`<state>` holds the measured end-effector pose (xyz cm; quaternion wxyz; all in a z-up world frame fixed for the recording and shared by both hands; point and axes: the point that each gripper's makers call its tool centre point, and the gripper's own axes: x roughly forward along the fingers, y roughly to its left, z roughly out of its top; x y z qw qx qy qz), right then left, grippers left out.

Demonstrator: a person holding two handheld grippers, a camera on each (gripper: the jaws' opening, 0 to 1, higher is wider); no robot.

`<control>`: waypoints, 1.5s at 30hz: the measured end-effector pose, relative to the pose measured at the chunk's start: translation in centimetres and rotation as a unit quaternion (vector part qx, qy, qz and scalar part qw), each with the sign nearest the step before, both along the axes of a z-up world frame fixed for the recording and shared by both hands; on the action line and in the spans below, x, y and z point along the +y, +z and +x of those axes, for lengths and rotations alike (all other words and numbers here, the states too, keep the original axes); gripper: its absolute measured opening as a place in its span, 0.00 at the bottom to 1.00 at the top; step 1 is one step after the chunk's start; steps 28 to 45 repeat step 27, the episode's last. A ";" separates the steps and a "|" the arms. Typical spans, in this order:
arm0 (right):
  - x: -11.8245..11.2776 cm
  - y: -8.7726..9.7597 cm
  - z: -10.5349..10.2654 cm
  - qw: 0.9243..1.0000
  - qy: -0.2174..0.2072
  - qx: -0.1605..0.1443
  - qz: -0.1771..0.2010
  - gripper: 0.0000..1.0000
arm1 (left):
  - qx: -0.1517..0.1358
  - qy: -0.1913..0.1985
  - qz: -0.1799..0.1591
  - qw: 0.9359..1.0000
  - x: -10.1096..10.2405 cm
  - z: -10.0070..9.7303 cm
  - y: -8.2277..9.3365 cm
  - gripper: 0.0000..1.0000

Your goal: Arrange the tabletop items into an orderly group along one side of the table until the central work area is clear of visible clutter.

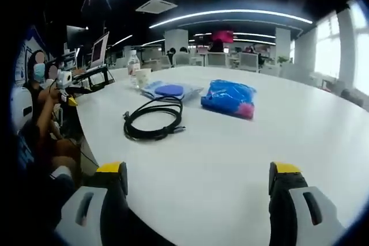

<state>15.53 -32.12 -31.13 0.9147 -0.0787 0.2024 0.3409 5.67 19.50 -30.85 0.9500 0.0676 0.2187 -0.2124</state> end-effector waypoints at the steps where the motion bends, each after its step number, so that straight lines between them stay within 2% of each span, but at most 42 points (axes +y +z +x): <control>1: 0.1 -0.1 -0.1 1.000 0.003 0.002 -0.001 1.00 | 0.001 0.000 0.000 1.000 0.1 0.0 0.0 1.00; 10: 0.0 -0.7 -0.2 1.000 0.004 0.009 -0.014 1.00 | -0.002 0.009 -0.003 1.000 0.9 -0.2 0.1 1.00; 45: -0.1 -1.0 -0.4 1.000 0.005 0.013 -0.019 1.00 | 0.000 0.006 -0.009 1.000 0.5 -0.4 -0.1 1.00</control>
